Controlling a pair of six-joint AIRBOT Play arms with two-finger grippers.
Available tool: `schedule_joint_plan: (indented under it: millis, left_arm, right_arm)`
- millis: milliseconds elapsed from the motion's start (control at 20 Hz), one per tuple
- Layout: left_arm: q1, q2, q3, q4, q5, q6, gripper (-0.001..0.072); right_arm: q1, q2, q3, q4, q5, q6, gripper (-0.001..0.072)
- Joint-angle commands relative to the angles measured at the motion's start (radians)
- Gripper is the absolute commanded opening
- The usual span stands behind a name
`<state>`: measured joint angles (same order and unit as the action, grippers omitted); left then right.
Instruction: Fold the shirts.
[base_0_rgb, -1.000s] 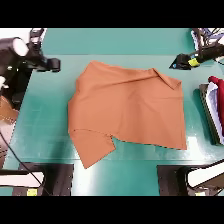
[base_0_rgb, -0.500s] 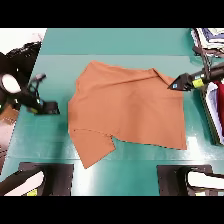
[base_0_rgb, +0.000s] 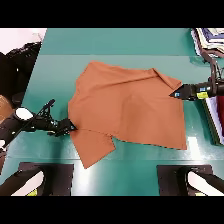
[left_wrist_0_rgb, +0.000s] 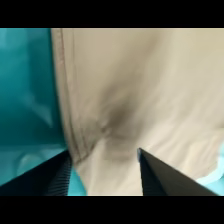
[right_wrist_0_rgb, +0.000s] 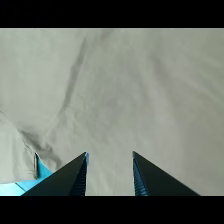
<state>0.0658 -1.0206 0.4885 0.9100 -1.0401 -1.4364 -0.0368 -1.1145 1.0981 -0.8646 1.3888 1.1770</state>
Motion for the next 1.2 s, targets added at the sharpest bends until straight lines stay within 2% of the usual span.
schedule_joint_plan:
  millis: [0, 50, 250, 400, 500, 550, 750, 1050, 1100, 1150]
  left_arm:
    - [-0.001, 0.001, -0.021, -0.053, 0.072, 0.004, 0.0337]
    - [-0.001, 0.001, -0.014, -0.054, 0.072, 0.005, 0.0023]
    - [-0.001, 0.01, 0.064, -0.054, 0.045, 0.038, 0.0026]
    - [-0.001, 0.01, 0.123, -0.055, 0.029, 0.067, 0.0027]
    - [-0.001, 0.01, 0.133, -0.055, 0.034, 0.084, 0.0027]
    - [-0.001, 0.01, 0.133, -0.053, 0.033, 0.084, 0.0027]
    - [-0.001, 0.01, 0.133, -0.054, 0.033, 0.085, 0.0027]
    - [-0.001, 0.01, 0.133, -0.054, 0.033, 0.095, 0.0027]
    - [-0.001, 0.01, 0.133, -0.054, 0.033, 0.095, 0.0027]
    - [-0.001, 0.01, 0.133, -0.054, 0.032, 0.096, 0.0027]
  right_arm:
    - [-0.011, 0.063, -0.05, -0.031, -0.006, 0.0, 0.0331]
    - [-0.029, 0.08, -0.075, -0.061, 0.002, 0.003, 0.0331]
    - [-0.208, 0.167, -0.249, -0.224, 0.033, 0.037, 0.0322]
    - [-0.383, 0.194, -0.388, -0.38, 0.109, 0.045, 0.0326]
    - [-0.468, 0.161, -0.463, -0.387, 0.145, 0.045, 0.0432]
    - [-0.494, 0.135, -0.489, -0.388, 0.15, 0.045, 0.0434]
    - [-0.519, 0.035, -0.549, -0.395, 0.093, 0.046, 0.0428]
    - [-0.423, -0.043, -0.551, -0.406, 0.069, 0.079, 0.0421]
    - [-0.402, -0.05, -0.55, -0.417, 0.069, 0.081, 0.0287]
    - [-0.383, -0.05, -0.551, -0.419, 0.066, 0.08, 0.02]
